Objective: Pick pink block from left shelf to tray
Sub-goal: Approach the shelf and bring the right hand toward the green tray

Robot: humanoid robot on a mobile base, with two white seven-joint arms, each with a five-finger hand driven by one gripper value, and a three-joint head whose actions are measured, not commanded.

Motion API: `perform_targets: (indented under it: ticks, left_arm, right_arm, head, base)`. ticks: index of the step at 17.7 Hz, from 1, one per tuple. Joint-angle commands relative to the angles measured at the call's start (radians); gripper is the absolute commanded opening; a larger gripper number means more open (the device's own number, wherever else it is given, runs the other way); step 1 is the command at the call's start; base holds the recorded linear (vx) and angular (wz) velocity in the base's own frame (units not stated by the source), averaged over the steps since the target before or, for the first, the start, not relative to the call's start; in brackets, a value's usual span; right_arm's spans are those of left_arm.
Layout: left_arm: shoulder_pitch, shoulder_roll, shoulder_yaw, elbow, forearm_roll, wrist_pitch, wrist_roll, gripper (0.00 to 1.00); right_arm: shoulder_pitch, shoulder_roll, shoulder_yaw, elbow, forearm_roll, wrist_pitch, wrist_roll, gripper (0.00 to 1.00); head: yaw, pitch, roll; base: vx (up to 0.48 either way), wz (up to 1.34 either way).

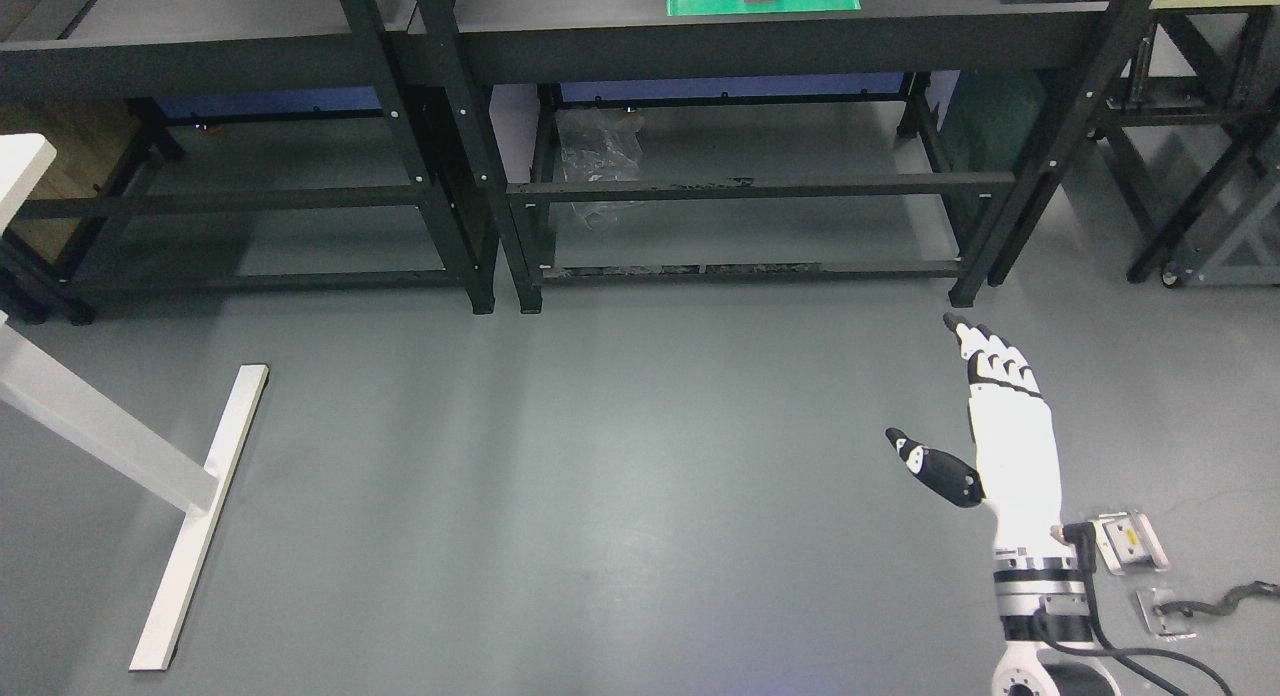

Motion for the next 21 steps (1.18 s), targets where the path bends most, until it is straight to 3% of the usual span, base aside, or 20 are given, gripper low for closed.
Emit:
perform_targets:
  ticks: [1,16,21]
  left_arm:
    - [0.009,0.017,0.0,0.0,-0.002,0.0,0.001,1.0]
    - [0.009,0.017,0.0,0.0,-0.002,0.0,0.001,1.0]
    - [0.009,0.017,0.0,0.0,-0.002,0.0,0.001,1.0]
  right_arm:
    - [-0.004,-0.017,0.002,0.004,0.003,-0.002,0.0,0.96]
    - [-0.007,-0.017,0.0,0.005,0.001,-0.002,-0.002,0.96]
    - [-0.009,-0.017,-0.003,0.005,-0.081,-0.009,-0.008,0.97]
  head:
    - [0.0,0.0,0.0]
    - [0.0,0.0,0.0]
    - [0.0,0.0,0.0]
  base:
    - [0.187,0.13]
    - [0.231,0.09]
    - [0.312,0.02]
